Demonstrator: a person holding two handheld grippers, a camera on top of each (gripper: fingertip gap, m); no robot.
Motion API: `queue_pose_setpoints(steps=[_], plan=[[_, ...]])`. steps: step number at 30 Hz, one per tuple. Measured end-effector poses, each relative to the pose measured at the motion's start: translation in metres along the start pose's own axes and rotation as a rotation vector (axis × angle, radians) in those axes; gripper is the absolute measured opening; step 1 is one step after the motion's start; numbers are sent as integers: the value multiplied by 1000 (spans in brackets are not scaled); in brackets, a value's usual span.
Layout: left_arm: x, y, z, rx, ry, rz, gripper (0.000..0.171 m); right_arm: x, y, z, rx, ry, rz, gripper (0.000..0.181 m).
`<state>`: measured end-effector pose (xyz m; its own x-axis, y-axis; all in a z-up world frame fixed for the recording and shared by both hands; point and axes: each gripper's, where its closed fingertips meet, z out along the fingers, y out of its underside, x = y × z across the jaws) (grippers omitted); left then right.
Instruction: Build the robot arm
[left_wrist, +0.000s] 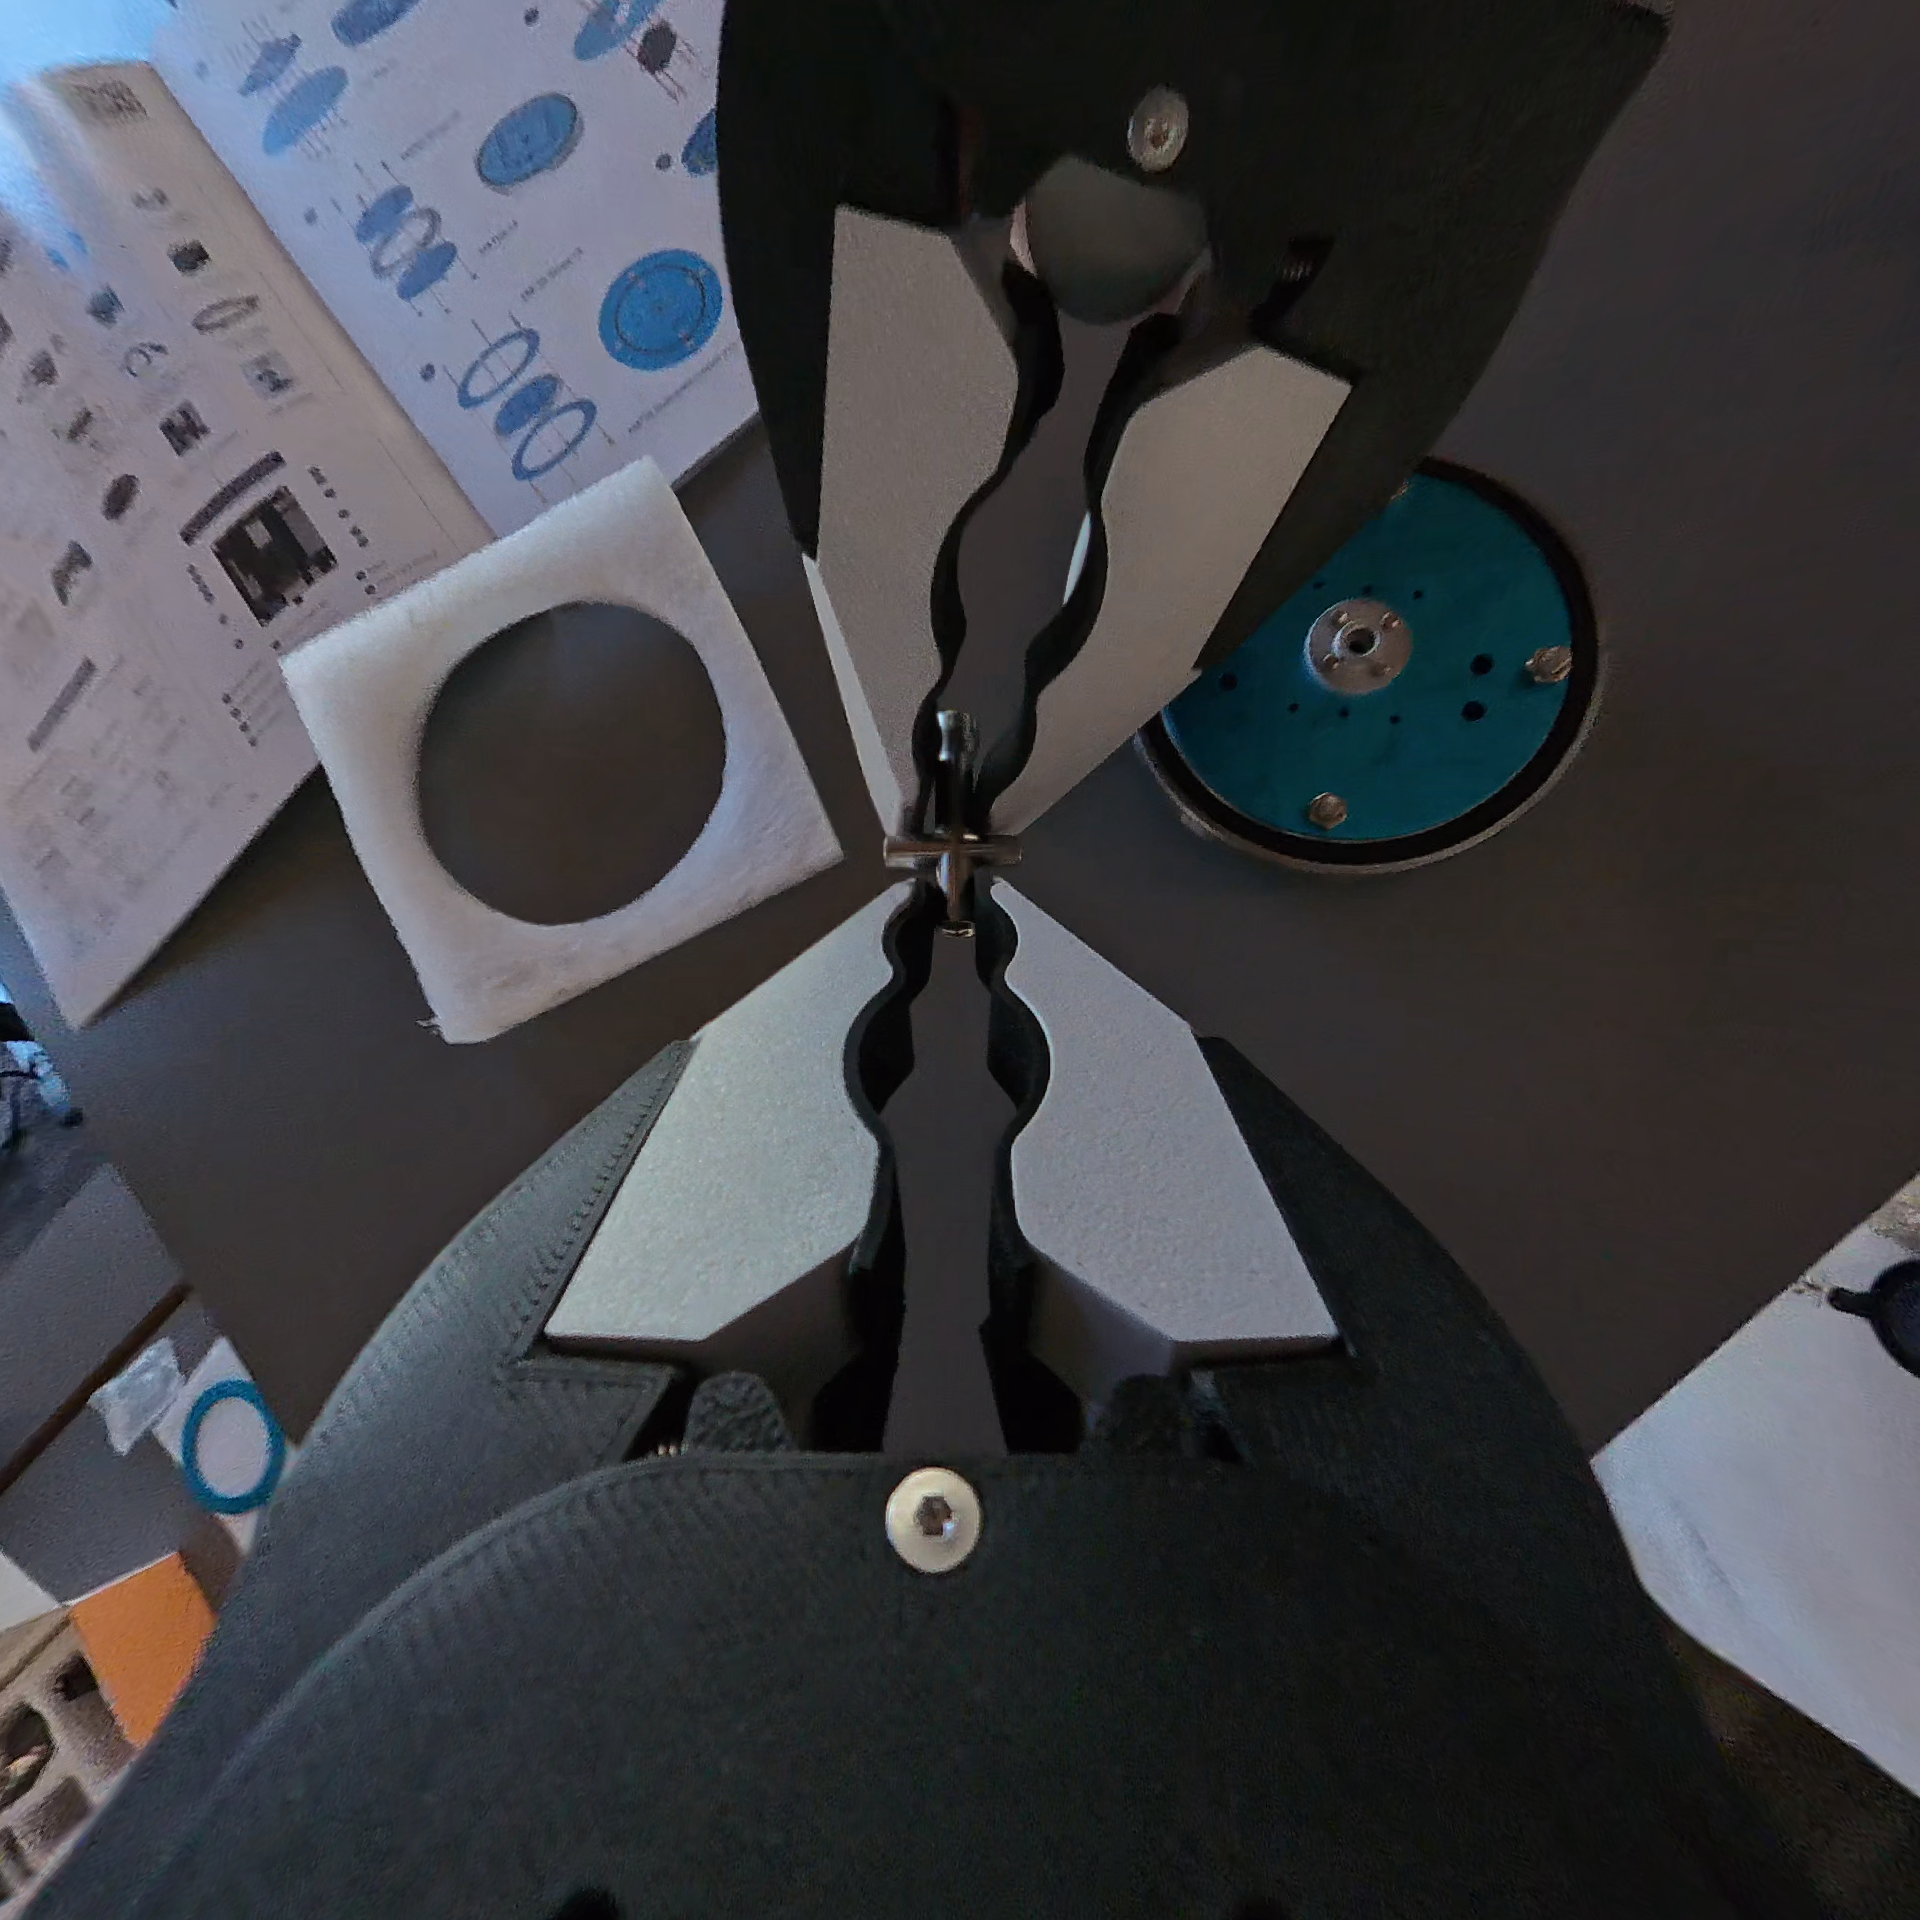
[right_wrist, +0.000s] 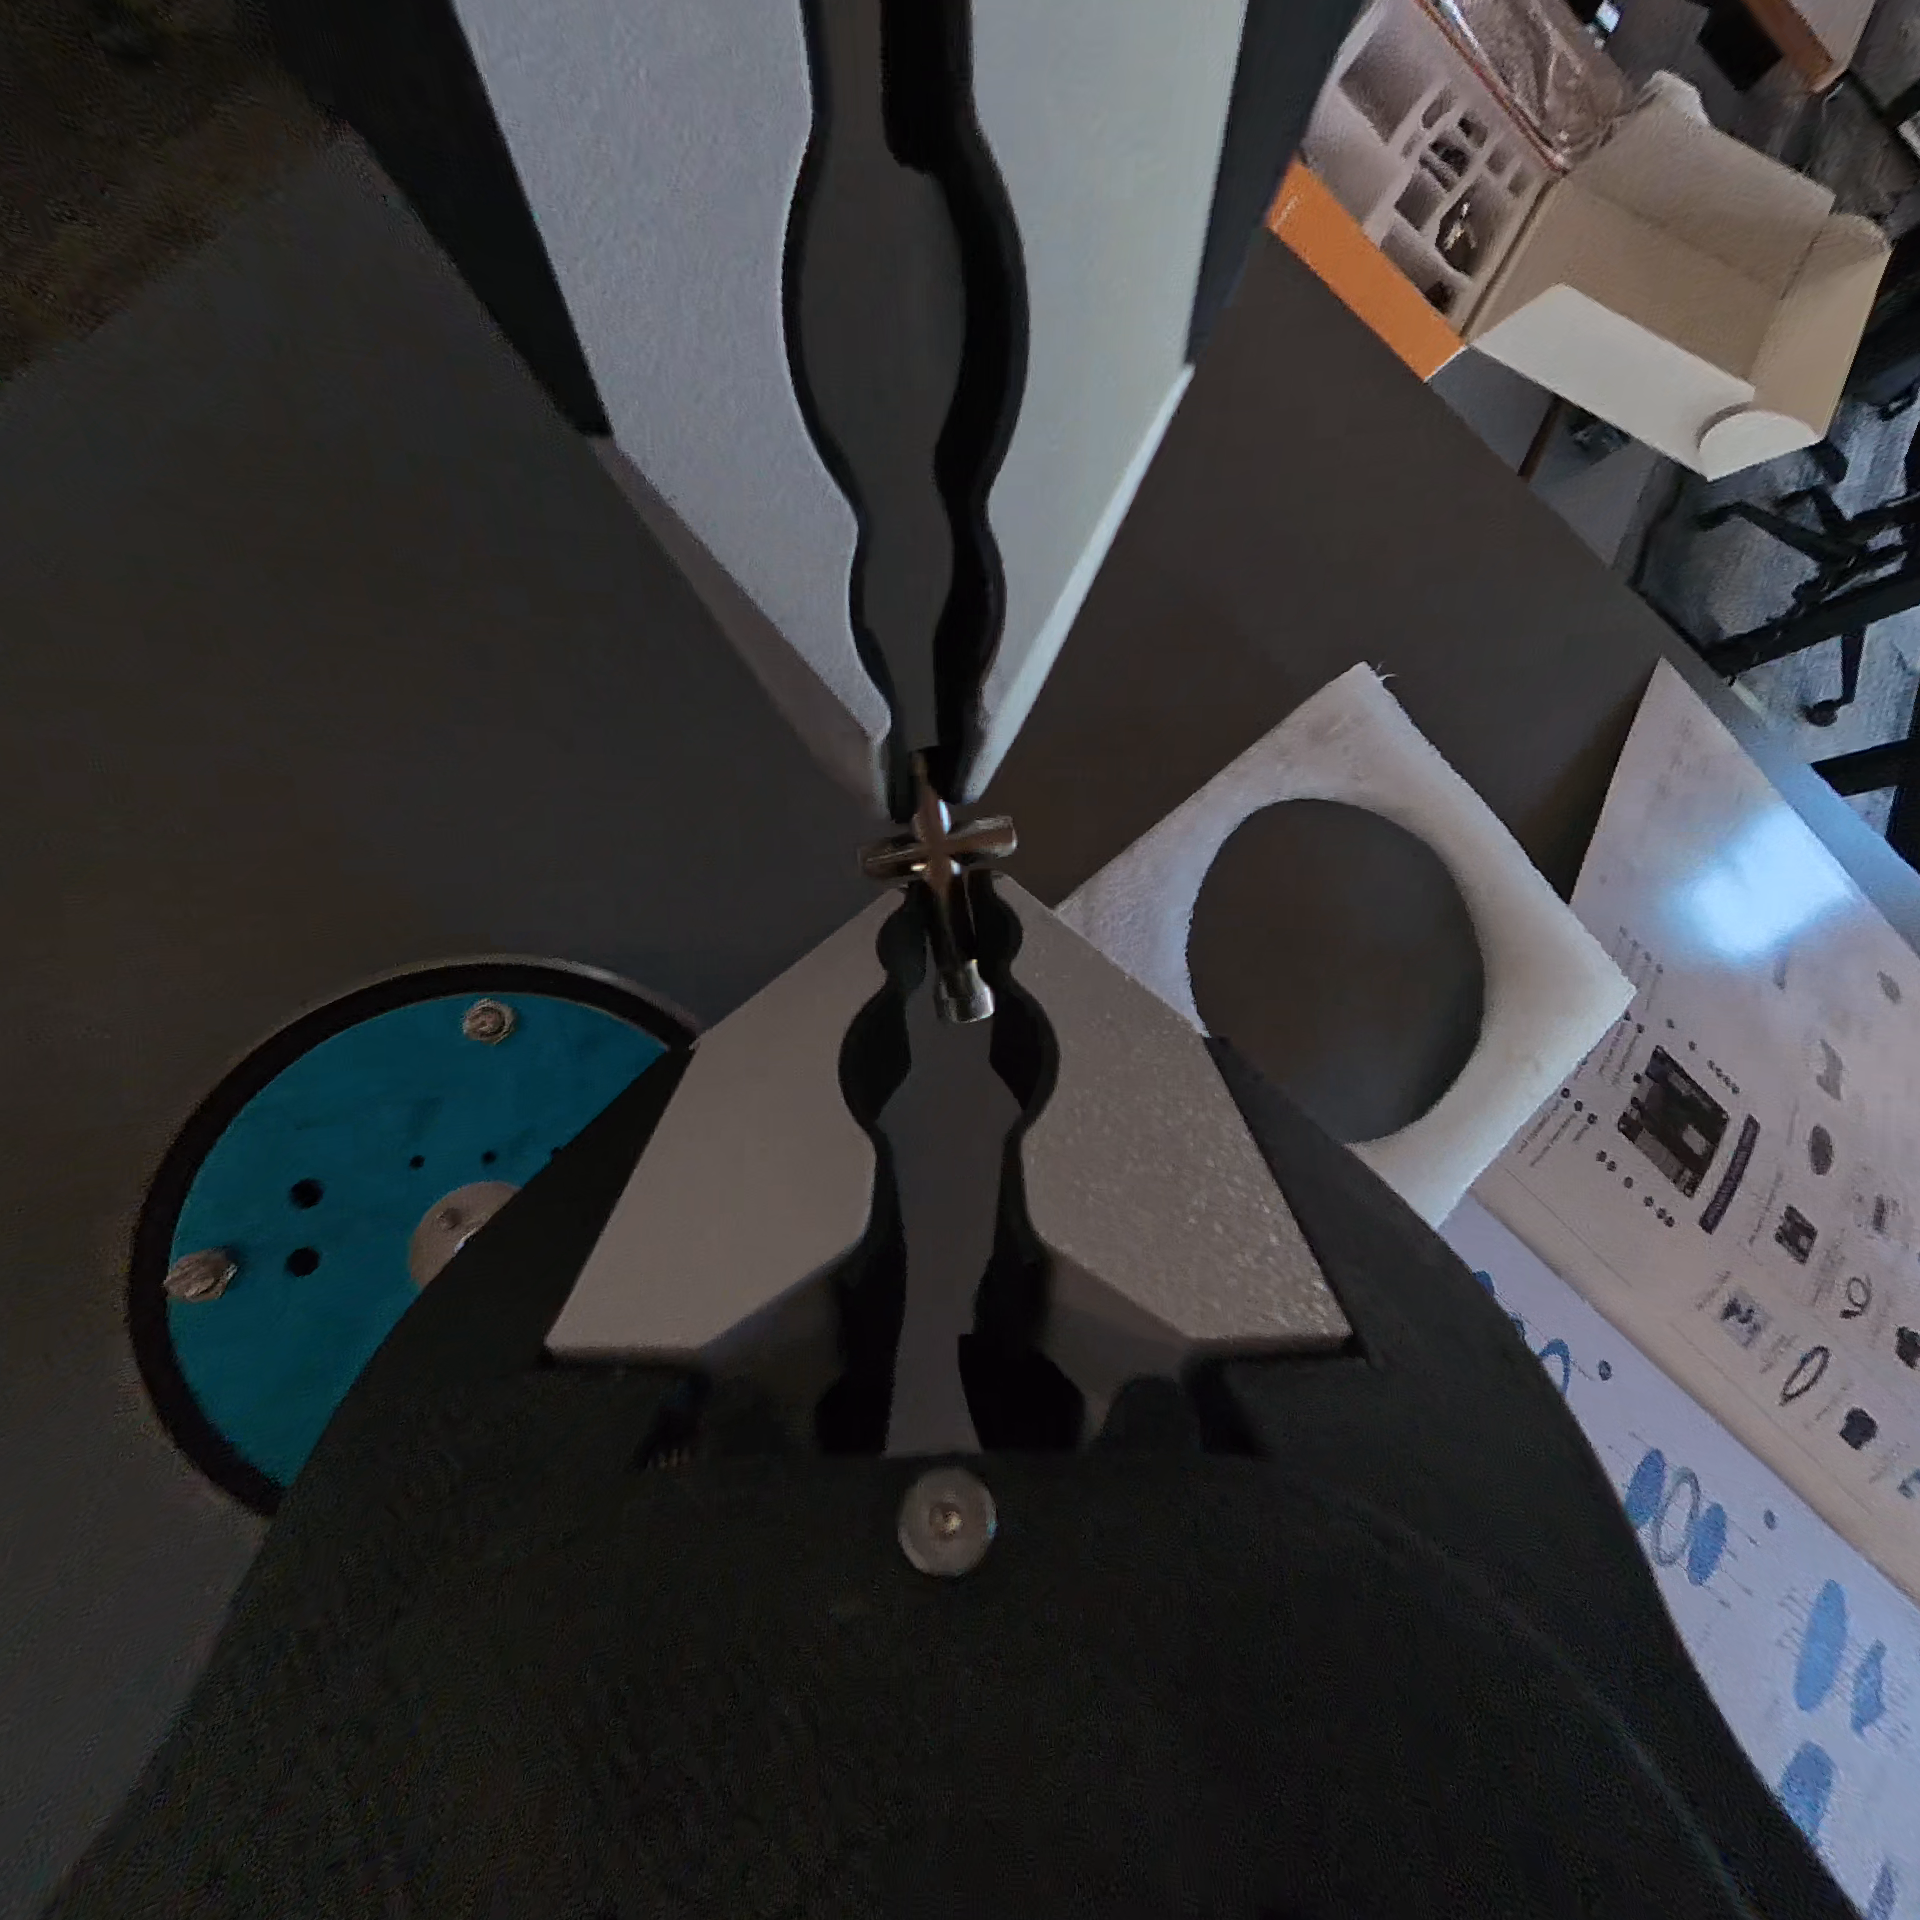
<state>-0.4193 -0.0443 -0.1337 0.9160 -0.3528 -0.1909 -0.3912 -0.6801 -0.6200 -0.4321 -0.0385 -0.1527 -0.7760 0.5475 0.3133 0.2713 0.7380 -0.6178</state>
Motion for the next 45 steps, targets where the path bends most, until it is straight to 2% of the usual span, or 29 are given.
queue_pose_setpoints(steps=[3, 4, 6, 7, 9, 10, 12, 14, 15, 17, 20, 22, 24, 26, 27, 29, 30, 33, 35, 37, 38, 40, 42, 44, 45], plan=[[-3, -22, -16, 89, -55, 53, 12, 6, -9, -17, 67, 68, 36, 6], [-5, -32, -23, 157, -55, 19, 29, 13, -11, -25, 97, 122, 55, 6], [1, -47, -37, 321, 44, -156, 43, 26, -13, -44, 141, 268, 91, 6], [4, -55, -42, 425, 110, -263, 44, 30, -13, -53, 154, 344, 104, 6], [11, -71, -50, 649, 221, -409, 30, 30, -15, -70, 169, 468, 99, 5], [10, -76, -52, 730, 229, -458, 25, 29, -18, -77, 179, 524, 88, 5], [12, -80, -44, 764, 234, -503, 21, 28, -23, -91, 186, 635, 57, 5], [13, -86, -41, 791, 221, -513, 20, 22, -27, -93, 166, 671, 0, 5], [13, -89, -42, 812, 205, -496, 8, 19, -30, -93, 165, 691, -24, 5], [16, -91, -40, 800, 171, -448, 8, 17, -28, -95, 144, 741, -40, 5], [21, -82, -28, 665, 129, -331, 6, 8, -17, -86, 126, 674, -17, 7], [26, -77, -24, 563, 148, -236, 6, 3, -11, -88, 121, 606, 10, 24], [37, -72, -23, 436, 215, -108, 6, -6, -12, -91, 116, 468, 34, 35], [40, -69, -24, 318, 221, 44, 6, -19, -16, -90, 100, 272, 71, 36], [41, -68, -25, 260, 213, 121, 6, -26, -19, -91, 98, 179, 83, 31], [46, -70, -29, 182, 220, 239, 6, -25, -18, -92, 64, 104, 135, 20], [47, -73, -32, 160, 225, 276, 6, -31, -19, -92, 53, 36, 152, 6], [49, -78, -37, 122, 239, 336, 6, -30, -24, -96, 106, 4, 223, 5], [43, -87, -41, 184, 229, 330, 7, -23, -28, -101, 197, 43, 268, 5], [29, -95, -46, 297, 217, 219, 41, -15, -31, -109, 312, 79, 333, 5], [24, -96, -49, 366, 242, 129, 47, -11, -34, -113, 376, 93, 356, 5], [27, -102, -56, 579, 389, -88, 42, -8, -42, -123, 526, 106, 390, 5], [31, -102, -57, 746, 494, -229, 32, -7, -51, -133, 648, 90, 420, 4], [32, -103, -57, 882, 495, -259, 26, -8, -53, -133, 674, 63, 444, 4], [34, -105, -60, 946, 492, -251, 15, -7, -51, -130, 661, 72, 447, 5]])
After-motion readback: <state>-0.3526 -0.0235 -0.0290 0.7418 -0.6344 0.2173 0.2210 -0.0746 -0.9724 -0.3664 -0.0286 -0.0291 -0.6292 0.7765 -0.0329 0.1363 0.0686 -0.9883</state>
